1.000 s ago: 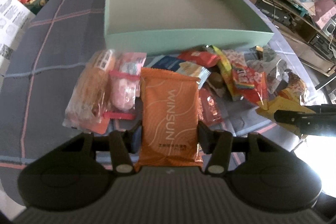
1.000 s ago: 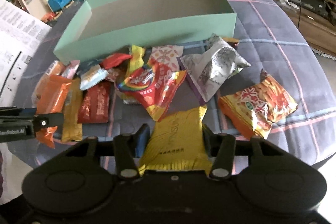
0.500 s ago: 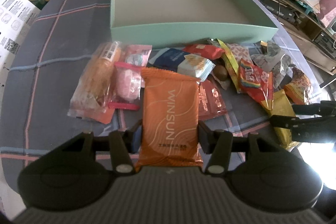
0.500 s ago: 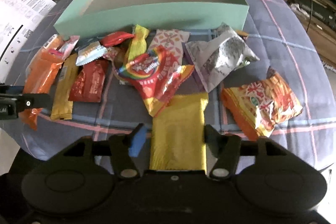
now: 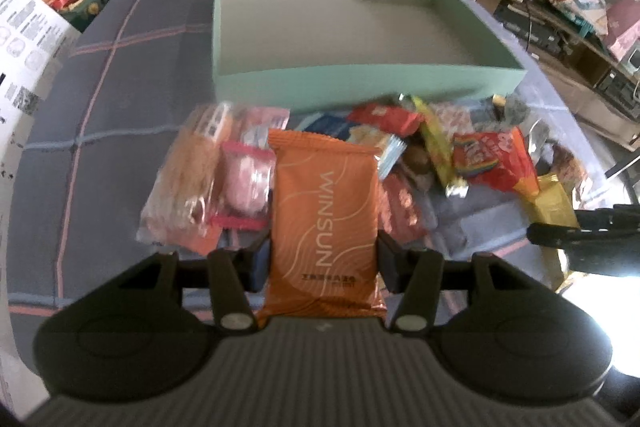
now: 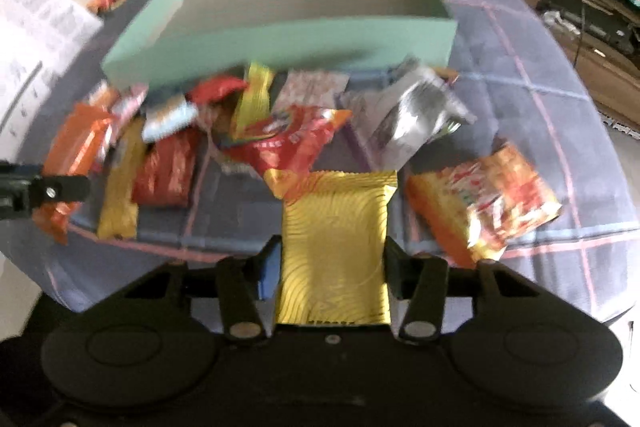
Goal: Organize snacks
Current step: 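Lift and carry both held packets over the mint-green box, then open both tools to drop the packets into the box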
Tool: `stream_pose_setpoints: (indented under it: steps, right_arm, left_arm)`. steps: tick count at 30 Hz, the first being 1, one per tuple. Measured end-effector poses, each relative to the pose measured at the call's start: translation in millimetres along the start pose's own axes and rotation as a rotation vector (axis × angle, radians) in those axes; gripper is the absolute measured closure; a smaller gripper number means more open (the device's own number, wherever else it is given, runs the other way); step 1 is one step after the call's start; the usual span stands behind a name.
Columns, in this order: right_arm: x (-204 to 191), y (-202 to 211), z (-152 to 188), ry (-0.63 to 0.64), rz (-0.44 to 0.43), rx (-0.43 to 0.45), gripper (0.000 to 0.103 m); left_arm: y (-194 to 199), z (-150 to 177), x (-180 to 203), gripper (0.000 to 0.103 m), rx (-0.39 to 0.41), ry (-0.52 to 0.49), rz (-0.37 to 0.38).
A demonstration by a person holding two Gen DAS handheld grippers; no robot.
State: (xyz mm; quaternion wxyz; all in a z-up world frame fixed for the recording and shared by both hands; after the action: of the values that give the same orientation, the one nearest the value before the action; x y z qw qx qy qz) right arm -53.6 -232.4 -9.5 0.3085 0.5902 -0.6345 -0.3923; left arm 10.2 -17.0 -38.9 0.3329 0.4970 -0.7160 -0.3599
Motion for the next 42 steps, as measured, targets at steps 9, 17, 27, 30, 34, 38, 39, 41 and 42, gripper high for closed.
stream_pose_setpoints:
  steps: [9, 17, 27, 30, 34, 38, 39, 41, 42]
  right_arm:
    - [14.4, 43.8, -20.7, -0.028, -0.018, 0.096, 0.053]
    - [13.7, 22.4, -61.3, -0.024, -0.051, 0.116, 0.053]
    - [16.7, -26.4, -187.0, -0.002, -0.065, 0.193, 0.053]
    - [24.8, -52.1, -222.0, -0.003, -0.057, 0.194, 0.052]
    - [32.2, -94.7, -263.0, 0.008, -0.035, 0.187, 0.052]
    - [37.5, -133.2, -284.0, 0.023, -0.023, 0.161, 0.052]
    - [39.0, -141.0, -285.5, 0.028, -0.019, 0.157, 0.052]
    - [42.4, -153.1, -292.8, 0.032, -0.013, 0.155, 0.051]
    - [43.5, -157.8, -295.5, 0.032, -0.01, 0.157, 0.051]
  left_arm:
    - [21.2, -18.3, 5.5, 0.051, 0.067, 0.009, 0.038]
    - [11.8, -52.0, -9.0, 0.051, 0.072, 0.031, 0.005]
    - [-35.4, -167.8, -33.7, 0.051, 0.11, 0.02, -0.097]
    - [-62.6, -202.0, -40.6, 0.051, 0.107, 0.03, -0.117]
    - [-103.8, -234.6, -50.3, 0.051, 0.085, 0.039, -0.155]
    - [-138.4, -249.3, -57.4, 0.051, 0.055, 0.026, -0.189]
    - [-146.5, -252.9, -59.1, 0.051, 0.049, 0.018, -0.198]
    - [-158.7, -257.0, -63.4, 0.051, 0.041, 0.012, -0.213]
    - [-164.8, -260.2, -65.8, 0.051, 0.038, 0.011, -0.219]
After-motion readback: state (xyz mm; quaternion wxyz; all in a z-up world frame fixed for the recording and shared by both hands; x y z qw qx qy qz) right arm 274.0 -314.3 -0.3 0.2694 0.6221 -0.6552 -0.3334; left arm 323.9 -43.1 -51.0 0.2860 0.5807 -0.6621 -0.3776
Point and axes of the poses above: each gripper's, at about its wrist camera, not at the fingertips, and y roughly against the way its jaws point, x to its right, z to its underside, the point moved 2 cm from there along -y, roughly the way its jaws point, and after that the axes turned 2 degrees about -y, right-handed, at the moved point
